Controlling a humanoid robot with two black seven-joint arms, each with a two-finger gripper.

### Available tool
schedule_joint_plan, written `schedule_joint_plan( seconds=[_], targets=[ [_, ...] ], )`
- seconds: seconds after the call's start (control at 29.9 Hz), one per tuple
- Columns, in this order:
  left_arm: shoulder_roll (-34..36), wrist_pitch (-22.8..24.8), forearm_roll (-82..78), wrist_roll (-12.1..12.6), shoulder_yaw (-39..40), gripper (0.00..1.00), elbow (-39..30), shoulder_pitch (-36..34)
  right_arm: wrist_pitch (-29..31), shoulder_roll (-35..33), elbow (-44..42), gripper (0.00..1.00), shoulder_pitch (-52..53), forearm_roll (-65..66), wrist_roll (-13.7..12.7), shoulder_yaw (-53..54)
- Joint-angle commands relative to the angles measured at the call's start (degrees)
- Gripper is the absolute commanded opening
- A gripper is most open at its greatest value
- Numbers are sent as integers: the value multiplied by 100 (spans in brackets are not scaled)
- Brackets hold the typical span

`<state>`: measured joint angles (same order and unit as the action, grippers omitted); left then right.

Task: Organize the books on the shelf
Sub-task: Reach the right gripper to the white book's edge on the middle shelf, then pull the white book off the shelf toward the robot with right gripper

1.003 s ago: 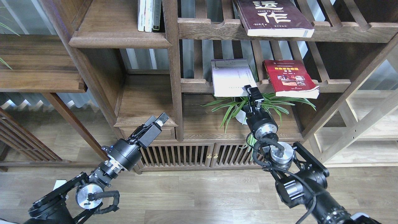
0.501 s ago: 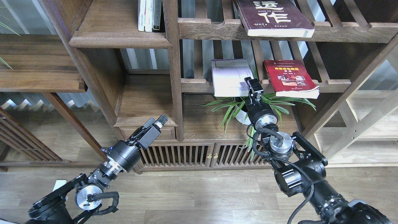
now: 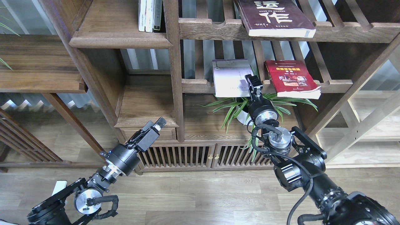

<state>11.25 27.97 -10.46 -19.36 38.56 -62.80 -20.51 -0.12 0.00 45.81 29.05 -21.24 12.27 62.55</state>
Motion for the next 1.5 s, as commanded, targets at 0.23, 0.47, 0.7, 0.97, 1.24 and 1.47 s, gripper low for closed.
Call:
schedule_joint_plan(
  seconds=[0.23, 0.47, 0.7, 0.97, 1.24, 1.47],
  targets=[
    [0, 3, 9, -15, 20, 99, 4, 12, -14, 0, -2, 84, 65, -117, 3, -279],
    [0, 3, 0, -15, 20, 99, 4, 30, -14, 0, -37, 78, 171, -117, 3, -411],
    [0, 3, 9, -15, 20, 99, 4, 30, 56, 0, -37, 55, 171, -328, 161, -402],
    [0, 3, 9, -23, 20, 99, 13, 30, 117, 0, -19, 30, 136, -346, 162, -402],
    [0, 3, 9, -23, 29, 99, 13, 30, 557, 0, -37, 4, 22, -346, 161, -402],
    [-88, 3, 411, -41, 213, 99, 390, 12, 881, 0, 357, 4, -356, -381, 135, -402]
  ],
)
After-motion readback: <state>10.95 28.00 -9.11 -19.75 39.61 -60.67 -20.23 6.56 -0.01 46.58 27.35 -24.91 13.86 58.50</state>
